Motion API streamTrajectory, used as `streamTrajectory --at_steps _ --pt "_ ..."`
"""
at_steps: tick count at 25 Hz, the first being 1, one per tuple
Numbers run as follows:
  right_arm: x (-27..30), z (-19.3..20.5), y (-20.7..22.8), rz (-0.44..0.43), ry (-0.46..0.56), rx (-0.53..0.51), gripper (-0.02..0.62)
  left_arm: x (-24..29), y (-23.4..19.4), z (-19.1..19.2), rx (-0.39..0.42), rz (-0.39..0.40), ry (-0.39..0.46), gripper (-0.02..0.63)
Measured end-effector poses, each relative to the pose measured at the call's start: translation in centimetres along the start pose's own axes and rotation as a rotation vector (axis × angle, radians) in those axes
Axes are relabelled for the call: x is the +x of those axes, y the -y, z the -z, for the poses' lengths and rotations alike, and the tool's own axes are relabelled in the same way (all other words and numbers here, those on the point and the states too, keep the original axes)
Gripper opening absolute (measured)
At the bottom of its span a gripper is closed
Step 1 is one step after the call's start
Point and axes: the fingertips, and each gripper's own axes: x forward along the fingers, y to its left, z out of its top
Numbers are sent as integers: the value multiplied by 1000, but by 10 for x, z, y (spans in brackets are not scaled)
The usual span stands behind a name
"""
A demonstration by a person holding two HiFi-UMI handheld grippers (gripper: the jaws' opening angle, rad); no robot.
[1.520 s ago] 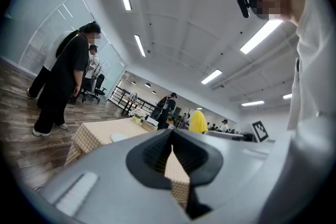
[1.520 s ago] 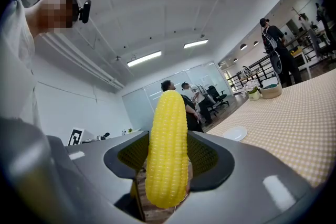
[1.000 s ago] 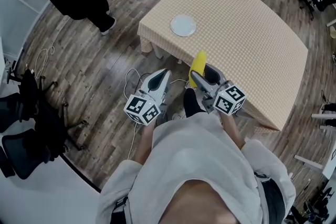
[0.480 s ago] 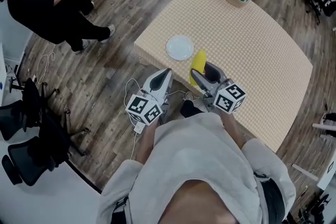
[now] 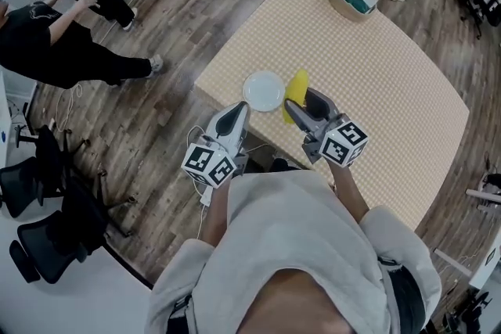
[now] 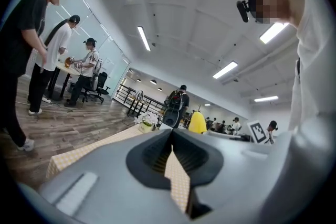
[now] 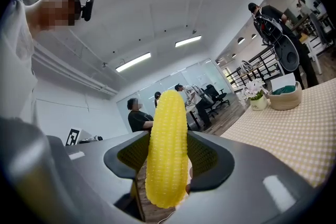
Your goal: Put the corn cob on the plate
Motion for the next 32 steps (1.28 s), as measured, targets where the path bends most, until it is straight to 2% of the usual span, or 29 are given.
streamTrajectory --at_steps 7,12,23,32 --pt "20 7 10 45 -9 30 229 10 -26 -12 4 20 -27 7" --pt "32 22 10 74 -52 42 229 5 -45 -7 -26 12 -55 8" --pt "41 88 35 127 -167 160 229 7 -83 52 -128 -30 -193 8" --pt "51 138 63 159 -263 197 229 6 -116 99 -208 -70 -259 8"
